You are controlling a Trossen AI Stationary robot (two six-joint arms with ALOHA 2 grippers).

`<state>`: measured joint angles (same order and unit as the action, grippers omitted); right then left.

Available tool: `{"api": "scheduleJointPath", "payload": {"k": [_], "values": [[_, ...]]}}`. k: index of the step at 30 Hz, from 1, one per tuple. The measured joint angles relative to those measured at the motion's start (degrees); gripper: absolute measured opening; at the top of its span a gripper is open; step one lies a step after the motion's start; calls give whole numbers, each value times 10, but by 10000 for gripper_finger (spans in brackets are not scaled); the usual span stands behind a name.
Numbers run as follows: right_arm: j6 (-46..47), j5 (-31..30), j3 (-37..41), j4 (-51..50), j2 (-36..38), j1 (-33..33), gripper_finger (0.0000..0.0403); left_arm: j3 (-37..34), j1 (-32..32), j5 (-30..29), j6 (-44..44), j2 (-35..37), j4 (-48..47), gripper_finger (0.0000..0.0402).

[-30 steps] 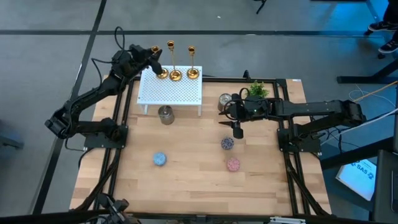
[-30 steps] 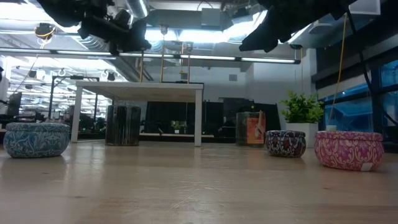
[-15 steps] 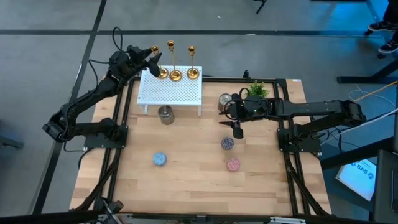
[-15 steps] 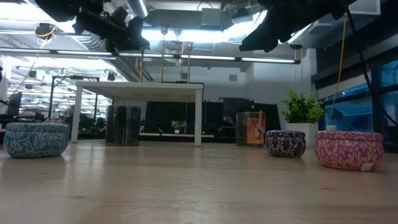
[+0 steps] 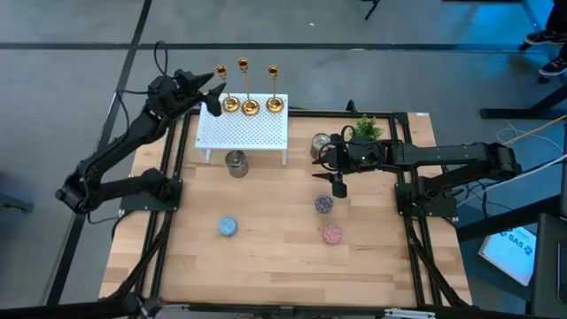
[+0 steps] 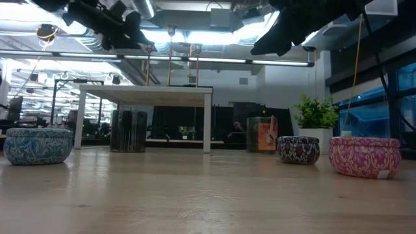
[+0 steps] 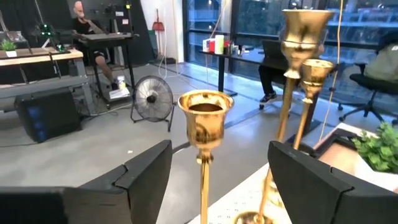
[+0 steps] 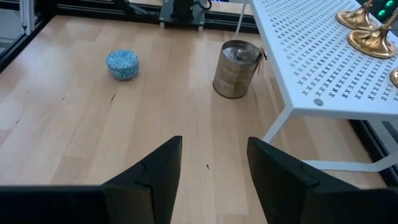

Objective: Pick & Place candle stick holders
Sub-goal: Put the blue patterned candle tin on the shelf

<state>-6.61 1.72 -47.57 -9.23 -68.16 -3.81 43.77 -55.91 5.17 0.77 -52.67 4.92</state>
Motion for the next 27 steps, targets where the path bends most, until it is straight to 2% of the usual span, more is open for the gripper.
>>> {"api": "scheduleJointPath", "payload": {"k": [6,14,27], "values": [[0,0,0,1,0,0,185,0,22,0,-2,60,-80,264],[0,0,0,5,0,0,185,0,90,0,-16,121,-163,261],[0,0,0,7,0,0,185,0,218,-5,-48,129,-238,260]]}}
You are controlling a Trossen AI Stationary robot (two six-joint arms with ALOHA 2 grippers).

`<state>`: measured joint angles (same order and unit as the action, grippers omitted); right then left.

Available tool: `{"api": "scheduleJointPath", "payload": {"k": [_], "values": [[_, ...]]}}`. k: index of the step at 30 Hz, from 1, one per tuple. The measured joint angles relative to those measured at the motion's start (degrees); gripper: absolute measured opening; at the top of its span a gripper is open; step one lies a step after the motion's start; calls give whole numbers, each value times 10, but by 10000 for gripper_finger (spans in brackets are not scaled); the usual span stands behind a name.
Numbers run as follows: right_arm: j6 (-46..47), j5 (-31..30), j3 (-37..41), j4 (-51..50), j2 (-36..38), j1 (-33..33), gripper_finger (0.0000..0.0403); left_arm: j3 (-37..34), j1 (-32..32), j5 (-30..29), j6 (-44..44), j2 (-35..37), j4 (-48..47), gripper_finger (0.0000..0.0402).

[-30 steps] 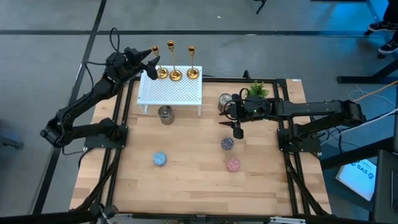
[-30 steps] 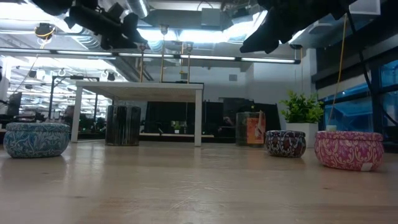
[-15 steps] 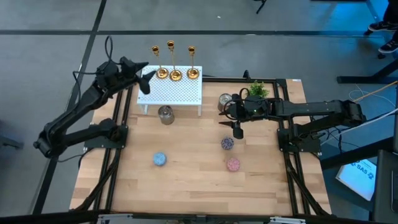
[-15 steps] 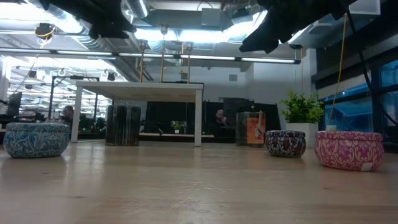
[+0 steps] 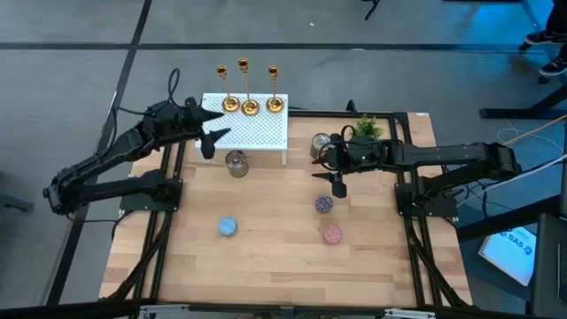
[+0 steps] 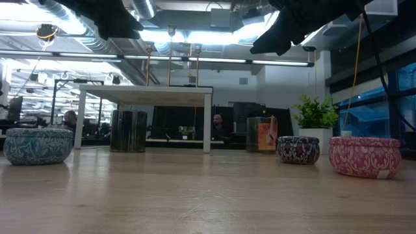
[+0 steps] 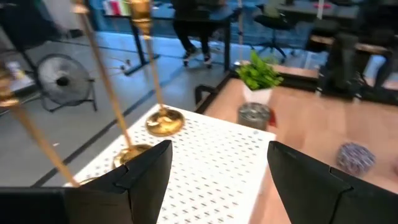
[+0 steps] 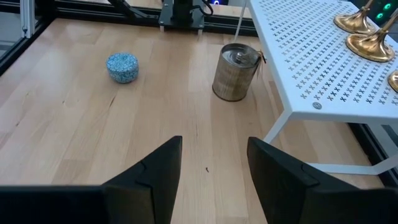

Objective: Pick & Place candle stick holders
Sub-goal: Put the blue patterned candle tin on the shelf

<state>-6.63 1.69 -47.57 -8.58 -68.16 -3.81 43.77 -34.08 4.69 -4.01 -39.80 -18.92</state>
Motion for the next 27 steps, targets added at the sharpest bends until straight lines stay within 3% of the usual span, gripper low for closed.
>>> {"api": "scheduleJointPath", "payload": {"k": [20,27], "values": [[2,0,0,-38,0,0,186,0,93,-2,1,-6,-44,260],[2,83,0,-72,0,0,186,0,106,-5,2,-6,-45,260]]}}
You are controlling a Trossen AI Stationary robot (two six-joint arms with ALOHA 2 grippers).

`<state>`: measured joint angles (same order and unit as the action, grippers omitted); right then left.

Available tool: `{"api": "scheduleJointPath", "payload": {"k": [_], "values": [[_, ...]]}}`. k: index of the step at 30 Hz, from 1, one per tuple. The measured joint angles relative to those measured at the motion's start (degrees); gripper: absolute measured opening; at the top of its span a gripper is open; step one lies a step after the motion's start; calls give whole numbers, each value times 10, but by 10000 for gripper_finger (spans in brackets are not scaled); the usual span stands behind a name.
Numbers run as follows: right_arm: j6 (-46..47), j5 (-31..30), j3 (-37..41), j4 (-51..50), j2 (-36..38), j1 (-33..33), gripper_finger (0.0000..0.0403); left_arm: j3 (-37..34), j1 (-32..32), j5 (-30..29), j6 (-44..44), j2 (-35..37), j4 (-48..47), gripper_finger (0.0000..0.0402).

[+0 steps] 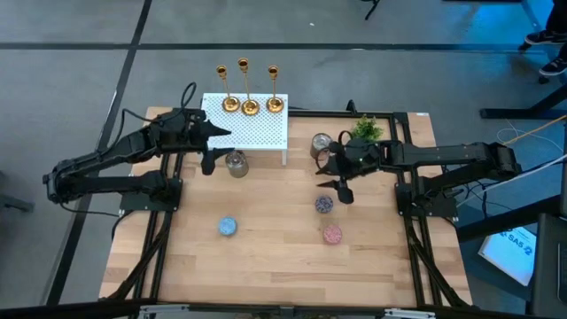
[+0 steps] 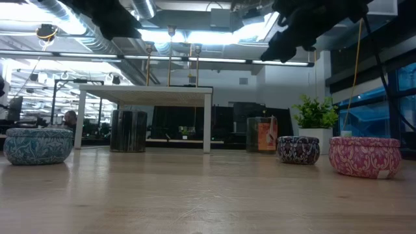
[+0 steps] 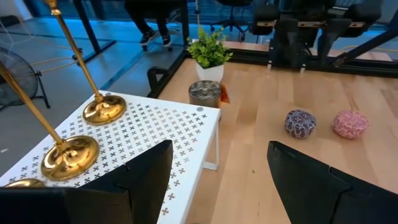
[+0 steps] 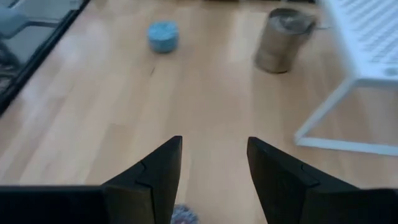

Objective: Pick & Place candle stick holders
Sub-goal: Put the blue patterned candle tin on the shelf

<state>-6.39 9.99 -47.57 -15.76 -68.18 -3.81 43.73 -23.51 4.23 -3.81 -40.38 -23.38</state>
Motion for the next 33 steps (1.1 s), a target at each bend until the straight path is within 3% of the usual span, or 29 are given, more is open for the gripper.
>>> {"api": "scheduleJointPath", "payload": {"k": [10,21,33], "values": [[60,4,25,-29,10,3,186,-28,2,-21,1,0,-4,260],[113,-116,212,215,103,20,186,-41,2,-21,2,0,13,260],[116,-119,357,345,221,20,186,-41,2,-21,3,0,27,260]]}}
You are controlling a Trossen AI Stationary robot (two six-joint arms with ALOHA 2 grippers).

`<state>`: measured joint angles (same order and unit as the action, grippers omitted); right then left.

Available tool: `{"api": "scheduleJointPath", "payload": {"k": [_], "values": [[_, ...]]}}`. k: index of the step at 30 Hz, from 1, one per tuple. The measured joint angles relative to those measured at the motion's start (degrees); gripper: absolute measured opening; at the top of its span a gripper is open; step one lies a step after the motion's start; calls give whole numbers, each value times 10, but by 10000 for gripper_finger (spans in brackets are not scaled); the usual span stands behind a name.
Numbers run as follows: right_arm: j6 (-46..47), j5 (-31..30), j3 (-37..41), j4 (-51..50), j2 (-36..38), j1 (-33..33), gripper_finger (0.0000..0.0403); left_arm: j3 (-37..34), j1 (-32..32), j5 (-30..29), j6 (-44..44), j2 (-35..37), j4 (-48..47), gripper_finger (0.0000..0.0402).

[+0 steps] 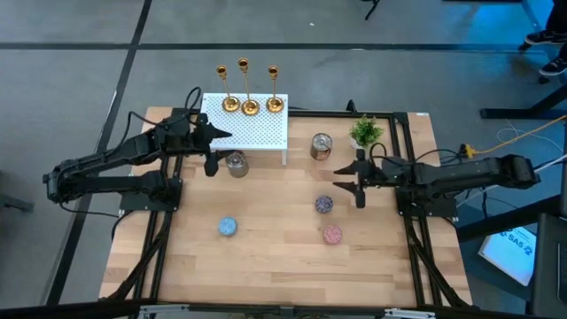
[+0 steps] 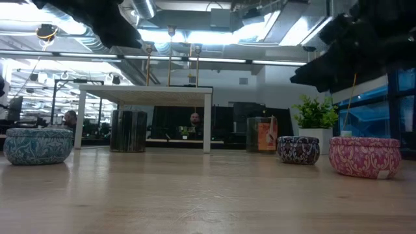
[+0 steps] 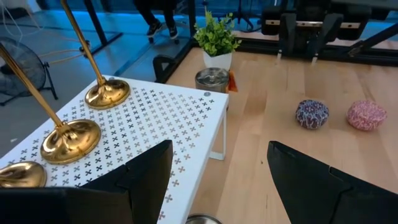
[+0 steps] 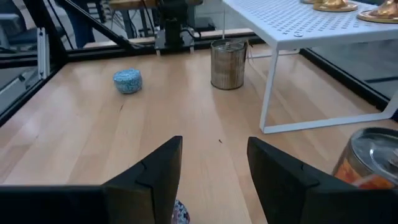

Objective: Pick & Place candle stick holders
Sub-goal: Put the blue patterned candle tin on the shelf

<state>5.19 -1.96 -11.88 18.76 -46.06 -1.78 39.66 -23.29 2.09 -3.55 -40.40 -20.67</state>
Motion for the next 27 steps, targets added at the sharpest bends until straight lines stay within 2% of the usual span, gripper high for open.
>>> {"api": "scheduleJointPath", "payload": {"k": [8,16,27], "values": [[-2,-14,63,17,98,0,186,0,0,0,15,0,4,260],[-17,-41,72,-74,194,0,186,0,0,-1,26,0,16,260],[-37,-41,74,-190,317,0,186,0,0,-2,31,0,33,260]]}}
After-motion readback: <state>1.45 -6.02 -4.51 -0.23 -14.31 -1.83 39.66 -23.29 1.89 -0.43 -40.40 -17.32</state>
